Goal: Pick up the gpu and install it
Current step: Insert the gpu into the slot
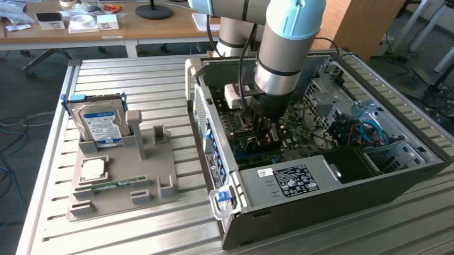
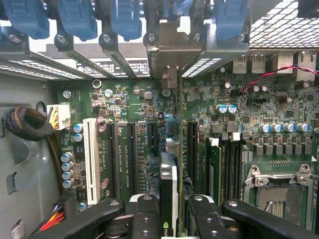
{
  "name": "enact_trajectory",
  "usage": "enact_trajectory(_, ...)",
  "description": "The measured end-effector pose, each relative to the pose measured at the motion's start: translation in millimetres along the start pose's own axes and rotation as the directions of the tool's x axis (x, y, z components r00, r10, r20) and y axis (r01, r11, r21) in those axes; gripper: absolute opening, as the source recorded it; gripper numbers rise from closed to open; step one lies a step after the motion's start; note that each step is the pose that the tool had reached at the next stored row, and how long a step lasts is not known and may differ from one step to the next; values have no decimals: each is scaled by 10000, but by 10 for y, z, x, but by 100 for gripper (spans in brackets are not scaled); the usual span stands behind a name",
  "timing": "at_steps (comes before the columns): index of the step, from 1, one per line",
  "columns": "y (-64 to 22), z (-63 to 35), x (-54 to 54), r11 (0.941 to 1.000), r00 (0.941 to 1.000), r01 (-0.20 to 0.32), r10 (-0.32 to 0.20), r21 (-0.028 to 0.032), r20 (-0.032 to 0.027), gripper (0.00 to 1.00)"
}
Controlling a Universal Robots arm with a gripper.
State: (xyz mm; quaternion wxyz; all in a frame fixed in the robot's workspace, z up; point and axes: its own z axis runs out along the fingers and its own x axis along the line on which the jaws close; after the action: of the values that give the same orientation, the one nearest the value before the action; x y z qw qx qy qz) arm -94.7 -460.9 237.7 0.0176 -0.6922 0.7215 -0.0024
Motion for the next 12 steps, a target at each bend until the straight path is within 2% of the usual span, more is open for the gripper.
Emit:
enact_trajectory(3,1,2,0,10000,10000,-2,2,2,5,28)
enact_trajectory(4,1,3,0,10000,10000,-3,3,3,5,34)
enact_trajectory(6,1,1,0,10000,10000,-2,2,0,1,34)
enact_trajectory(7,0,0,0,10000,10000,-1,1,0,1,40)
enact_trajectory(10,0,-8,0,10000,10000,-1,1,-2,-3,40)
enact_trajectory(12,-1,-50,-1,10000,10000,0,0,0,-1,40)
